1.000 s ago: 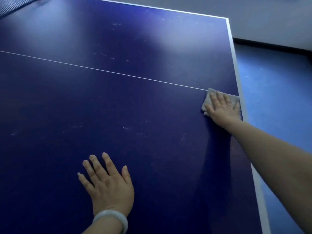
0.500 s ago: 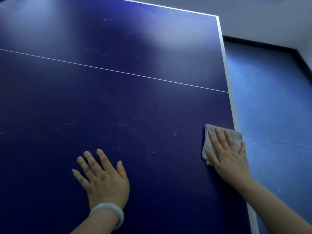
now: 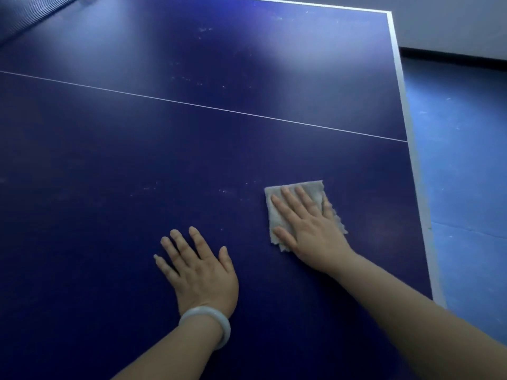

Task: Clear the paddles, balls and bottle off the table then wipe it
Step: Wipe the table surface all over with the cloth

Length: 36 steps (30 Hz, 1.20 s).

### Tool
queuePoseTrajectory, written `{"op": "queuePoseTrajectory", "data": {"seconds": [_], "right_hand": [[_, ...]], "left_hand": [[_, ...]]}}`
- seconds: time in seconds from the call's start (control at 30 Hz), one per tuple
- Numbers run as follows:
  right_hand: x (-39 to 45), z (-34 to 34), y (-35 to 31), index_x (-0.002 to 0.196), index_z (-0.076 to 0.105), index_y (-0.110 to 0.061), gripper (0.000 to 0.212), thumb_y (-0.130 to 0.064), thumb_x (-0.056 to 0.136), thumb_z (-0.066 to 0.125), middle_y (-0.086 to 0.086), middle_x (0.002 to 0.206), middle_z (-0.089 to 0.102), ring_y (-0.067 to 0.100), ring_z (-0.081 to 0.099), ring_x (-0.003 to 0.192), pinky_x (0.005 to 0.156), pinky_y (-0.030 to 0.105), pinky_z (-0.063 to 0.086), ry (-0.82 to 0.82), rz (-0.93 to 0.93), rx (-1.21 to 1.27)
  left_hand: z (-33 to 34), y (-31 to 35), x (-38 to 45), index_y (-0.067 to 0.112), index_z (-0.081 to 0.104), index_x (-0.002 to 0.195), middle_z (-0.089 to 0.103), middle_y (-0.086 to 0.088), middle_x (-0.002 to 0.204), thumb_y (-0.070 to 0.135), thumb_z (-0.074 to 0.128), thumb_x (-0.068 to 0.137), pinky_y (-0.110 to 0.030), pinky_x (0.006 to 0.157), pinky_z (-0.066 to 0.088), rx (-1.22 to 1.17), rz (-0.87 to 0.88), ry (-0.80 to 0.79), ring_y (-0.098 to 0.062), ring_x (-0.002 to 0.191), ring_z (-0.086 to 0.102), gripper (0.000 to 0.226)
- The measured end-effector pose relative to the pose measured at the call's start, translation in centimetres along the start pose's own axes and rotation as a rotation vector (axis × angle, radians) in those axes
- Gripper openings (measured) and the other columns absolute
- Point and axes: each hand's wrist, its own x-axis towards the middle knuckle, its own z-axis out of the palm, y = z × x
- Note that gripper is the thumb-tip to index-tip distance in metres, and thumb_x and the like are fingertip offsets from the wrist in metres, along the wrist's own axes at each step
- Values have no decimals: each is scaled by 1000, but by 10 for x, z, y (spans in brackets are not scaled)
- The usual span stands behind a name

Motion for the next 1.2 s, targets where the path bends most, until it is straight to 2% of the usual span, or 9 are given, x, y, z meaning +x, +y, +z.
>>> {"op": "queuePoseTrajectory", "data": {"seconds": [0.17, 0.27, 0.33, 0.5, 0.57, 0.73, 0.8, 1.03, 1.2], "right_hand": [[38, -22, 80, 155, -3, -36, 64, -58, 98, 14, -8, 164, -8, 19, -9, 151, 117, 62, 0, 26, 576, 90], [82, -28, 60, 157, -3, -28, 64, -53, 100, 13, -1, 164, -11, 26, -11, 150, 113, 68, -2, 60, 793, 172], [104, -30, 25, 157, -2, -27, 64, -52, 101, 16, 2, 164, -9, 29, -11, 150, 114, 67, -3, 39, 687, 189], [96, -13, -42, 155, 1, -39, 64, -61, 97, 16, -12, 164, -6, 12, -12, 150, 117, 56, -6, -68, -208, 4], [102, -18, -13, 155, 4, -39, 64, -61, 96, 18, -13, 164, -3, 11, -8, 150, 118, 53, 0, -41, -123, -13], [139, -39, 61, 157, 2, -30, 65, -56, 99, 15, -3, 164, -8, 24, -10, 151, 117, 62, -2, 23, 635, 129], [162, -42, 43, 157, 0, -27, 66, -54, 99, 15, 2, 164, -10, 29, -12, 150, 114, 66, -2, 16, 705, 185], [168, -20, -115, 155, -1, -34, 66, -60, 98, 18, -2, 164, -11, 25, -14, 150, 112, 67, -10, -92, -47, 70], [116, -9, -77, 155, -2, -35, 65, -60, 99, 18, -5, 164, -11, 20, -15, 150, 114, 63, -7, -58, -93, 16]], "left_hand": [[2, -1, 0, 6, 1, 154, -1, -26, 160, 50, -8, 89, -60, 118, 1, -7, 3, 23, -41, 148, -5, 79], [3, -1, 1, 7, 0, 154, -3, -25, 160, 50, -7, 91, -60, 118, -1, -20, 8, 29, -42, 148, -7, 77], [5, -1, 1, 7, -2, 154, -4, -25, 160, 50, -2, 93, -60, 118, -2, -26, 7, 32, -42, 148, -8, 75], [7, 1, 2, 7, -5, 152, -5, -26, 160, 51, 7, 95, -61, 117, -3, -24, 5, 42, -42, 148, -10, 73], [8, 1, 3, 7, -10, 151, -9, -26, 159, 51, 4, 94, -61, 116, -5, -22, 10, 39, -43, 147, -14, 73], [7, 0, 1, 6, -5, 151, -4, -27, 159, 49, -7, 91, -62, 117, -3, -35, 24, 63, -44, 147, -11, 74], [7, 0, 0, 5, -4, 151, -4, -27, 159, 49, -8, 90, -62, 117, -2, -29, 30, 61, -44, 147, -10, 76], [8, 2, 2, 8, -8, 150, -6, -25, 160, 49, 4, 96, -60, 117, -5, -25, 0, 62, -41, 148, -11, 69], [7, 2, 1, 8, -6, 152, -5, -25, 160, 50, 7, 95, -60, 117, -5, -21, 3, 62, -41, 148, -11, 72]]}}
